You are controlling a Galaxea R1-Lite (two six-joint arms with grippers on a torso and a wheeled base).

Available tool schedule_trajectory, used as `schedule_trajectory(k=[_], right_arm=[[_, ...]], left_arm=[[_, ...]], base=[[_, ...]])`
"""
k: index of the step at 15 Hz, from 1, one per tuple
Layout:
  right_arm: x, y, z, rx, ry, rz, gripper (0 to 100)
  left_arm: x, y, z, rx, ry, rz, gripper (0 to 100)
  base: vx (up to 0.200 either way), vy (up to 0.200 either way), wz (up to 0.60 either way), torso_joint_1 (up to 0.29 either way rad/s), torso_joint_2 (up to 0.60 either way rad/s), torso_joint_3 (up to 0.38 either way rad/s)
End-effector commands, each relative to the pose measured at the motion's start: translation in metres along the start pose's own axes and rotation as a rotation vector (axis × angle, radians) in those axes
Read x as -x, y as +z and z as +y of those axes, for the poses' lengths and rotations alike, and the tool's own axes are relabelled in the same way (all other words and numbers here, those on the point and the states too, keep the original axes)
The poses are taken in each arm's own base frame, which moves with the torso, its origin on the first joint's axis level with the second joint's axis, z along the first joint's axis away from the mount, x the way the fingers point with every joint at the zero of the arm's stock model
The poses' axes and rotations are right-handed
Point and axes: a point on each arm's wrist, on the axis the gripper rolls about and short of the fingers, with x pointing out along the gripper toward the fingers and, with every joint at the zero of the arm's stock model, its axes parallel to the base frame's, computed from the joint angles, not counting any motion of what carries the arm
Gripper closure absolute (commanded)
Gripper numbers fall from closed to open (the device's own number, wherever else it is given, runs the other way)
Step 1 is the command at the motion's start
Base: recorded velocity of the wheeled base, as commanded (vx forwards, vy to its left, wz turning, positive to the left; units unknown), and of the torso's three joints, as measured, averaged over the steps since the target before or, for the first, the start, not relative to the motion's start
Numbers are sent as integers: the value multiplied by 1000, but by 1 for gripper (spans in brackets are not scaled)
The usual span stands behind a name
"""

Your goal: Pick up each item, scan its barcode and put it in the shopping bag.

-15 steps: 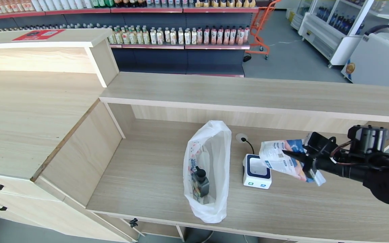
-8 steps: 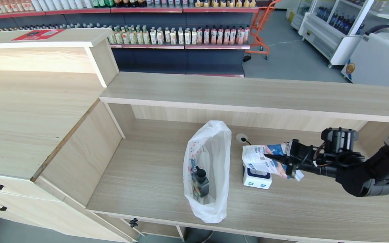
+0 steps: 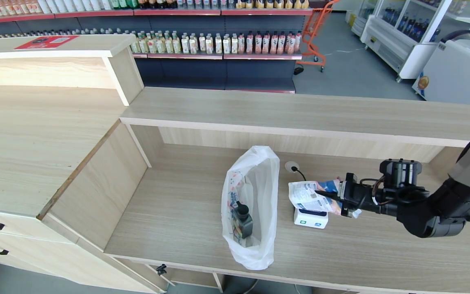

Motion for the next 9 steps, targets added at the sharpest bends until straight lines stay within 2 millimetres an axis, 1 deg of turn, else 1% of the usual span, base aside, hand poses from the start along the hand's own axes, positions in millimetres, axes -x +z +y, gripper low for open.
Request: schedule_trajectory(k=[1,5,9], right_arm=[[0,3,-8,23,-21,-8,100],[5,1,-11,24,-32,2,100],[8,2,-15,32,-44,4,100]], left_arm=[[0,0,0,0,0,1,0],[0,0,0,0,0,1,0],[0,0,0,0,0,1,0]], base=[[0,0,0,0,0,0],[0,0,0,0,0,0],[0,0,0,0,0,0]])
